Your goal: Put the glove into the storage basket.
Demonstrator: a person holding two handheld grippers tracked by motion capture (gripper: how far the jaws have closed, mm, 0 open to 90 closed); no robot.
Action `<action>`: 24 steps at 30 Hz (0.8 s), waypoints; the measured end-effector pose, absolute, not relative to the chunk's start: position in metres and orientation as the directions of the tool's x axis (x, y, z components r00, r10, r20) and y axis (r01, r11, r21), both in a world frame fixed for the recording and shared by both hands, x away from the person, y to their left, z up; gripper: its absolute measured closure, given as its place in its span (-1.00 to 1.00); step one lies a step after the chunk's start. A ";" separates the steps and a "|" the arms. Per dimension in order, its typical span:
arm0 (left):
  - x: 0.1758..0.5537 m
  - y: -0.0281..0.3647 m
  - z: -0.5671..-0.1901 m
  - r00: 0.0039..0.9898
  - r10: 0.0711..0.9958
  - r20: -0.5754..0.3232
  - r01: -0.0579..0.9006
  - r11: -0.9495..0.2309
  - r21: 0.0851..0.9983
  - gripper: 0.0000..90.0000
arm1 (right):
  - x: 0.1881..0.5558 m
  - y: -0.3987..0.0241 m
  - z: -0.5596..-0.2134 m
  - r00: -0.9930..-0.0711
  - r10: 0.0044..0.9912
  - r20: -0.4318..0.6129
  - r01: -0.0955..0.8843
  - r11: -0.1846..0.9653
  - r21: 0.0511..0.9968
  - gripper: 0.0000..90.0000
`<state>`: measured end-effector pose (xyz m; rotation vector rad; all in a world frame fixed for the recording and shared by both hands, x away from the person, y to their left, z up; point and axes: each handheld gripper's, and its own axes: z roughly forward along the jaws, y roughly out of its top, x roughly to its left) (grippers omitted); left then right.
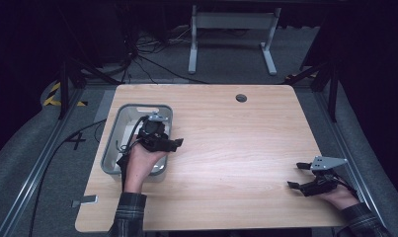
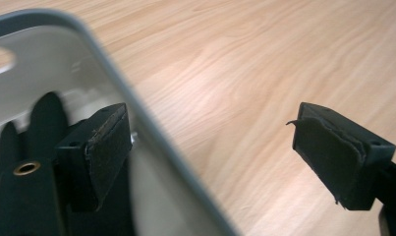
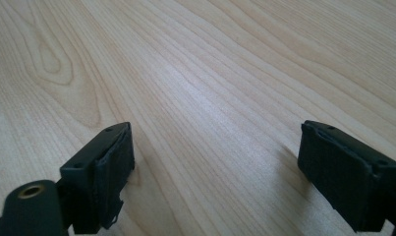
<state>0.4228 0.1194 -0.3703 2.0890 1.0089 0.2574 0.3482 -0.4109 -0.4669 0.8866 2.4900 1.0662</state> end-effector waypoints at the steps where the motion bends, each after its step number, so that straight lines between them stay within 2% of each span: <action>1: 0.421 0.115 -0.370 0.673 0.725 -0.146 0.568 -0.380 0.730 -0.66 | 0.348 -0.411 -0.467 -0.769 0.639 -0.024 0.424 0.537 0.730 -0.69; 13: 0.397 0.053 -0.382 0.754 0.645 -0.122 0.503 -0.448 0.739 -0.66 | 0.348 -0.411 -0.467 -0.768 0.640 -0.023 0.425 0.537 0.729 -0.69; 24: 0.373 0.015 -0.416 0.790 0.602 -0.120 0.475 -0.476 0.740 -0.68 | 0.348 -0.411 -0.467 -0.769 0.639 -0.024 0.424 0.537 0.729 -0.69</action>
